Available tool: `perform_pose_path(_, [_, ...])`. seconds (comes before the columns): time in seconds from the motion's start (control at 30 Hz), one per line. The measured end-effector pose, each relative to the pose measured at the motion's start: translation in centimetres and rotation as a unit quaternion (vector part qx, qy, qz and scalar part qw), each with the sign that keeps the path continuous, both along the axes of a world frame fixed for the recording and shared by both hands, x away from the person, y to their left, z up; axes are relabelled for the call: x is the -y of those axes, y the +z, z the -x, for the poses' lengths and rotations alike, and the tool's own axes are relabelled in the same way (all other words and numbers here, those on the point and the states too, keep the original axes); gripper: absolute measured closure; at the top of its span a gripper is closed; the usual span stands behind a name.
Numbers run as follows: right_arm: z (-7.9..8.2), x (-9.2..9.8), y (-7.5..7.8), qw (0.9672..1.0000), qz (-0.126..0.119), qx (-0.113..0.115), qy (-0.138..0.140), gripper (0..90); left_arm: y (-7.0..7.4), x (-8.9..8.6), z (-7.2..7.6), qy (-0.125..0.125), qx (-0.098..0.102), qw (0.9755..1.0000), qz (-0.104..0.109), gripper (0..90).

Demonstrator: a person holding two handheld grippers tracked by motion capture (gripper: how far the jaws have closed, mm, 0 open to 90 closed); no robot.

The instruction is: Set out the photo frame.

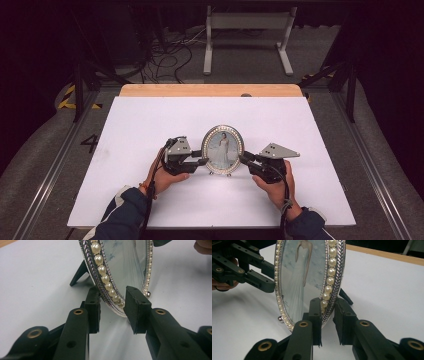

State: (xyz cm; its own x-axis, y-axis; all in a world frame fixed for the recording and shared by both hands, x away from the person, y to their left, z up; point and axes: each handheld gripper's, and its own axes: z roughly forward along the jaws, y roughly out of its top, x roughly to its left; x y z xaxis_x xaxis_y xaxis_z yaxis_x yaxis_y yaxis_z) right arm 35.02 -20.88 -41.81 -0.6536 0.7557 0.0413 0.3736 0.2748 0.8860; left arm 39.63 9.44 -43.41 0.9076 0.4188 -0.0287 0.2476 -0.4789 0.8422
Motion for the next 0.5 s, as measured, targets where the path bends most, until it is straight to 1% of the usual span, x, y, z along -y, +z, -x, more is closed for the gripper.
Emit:
perform_pose_path(0.27, [-0.06,-0.14,-0.06,1.0,0.006,0.0,0.002,75.9,0.05,-0.14,0.29,-0.003,0.002,1.0,-0.003,67.0])
perform_pose_path(0.33, [-0.06,-0.18,-0.08,1.0,0.008,0.001,0.001,75.7,0.14,-0.21,0.41,-0.008,0.006,0.9999,-0.003,67.0])
perform_pose_path(0.43, [-0.11,-0.21,-0.14,1.0,0.007,0.0,0.001,75.6,0.22,-0.16,0.64,-0.007,0.014,0.9998,-0.013,67.3])
perform_pose_path(0.5, [-0.11,-0.23,-0.13,1.0,0.007,0.0,0.002,75.8,0.19,-0.17,0.65,-0.006,0.013,0.9998,-0.014,67.3])
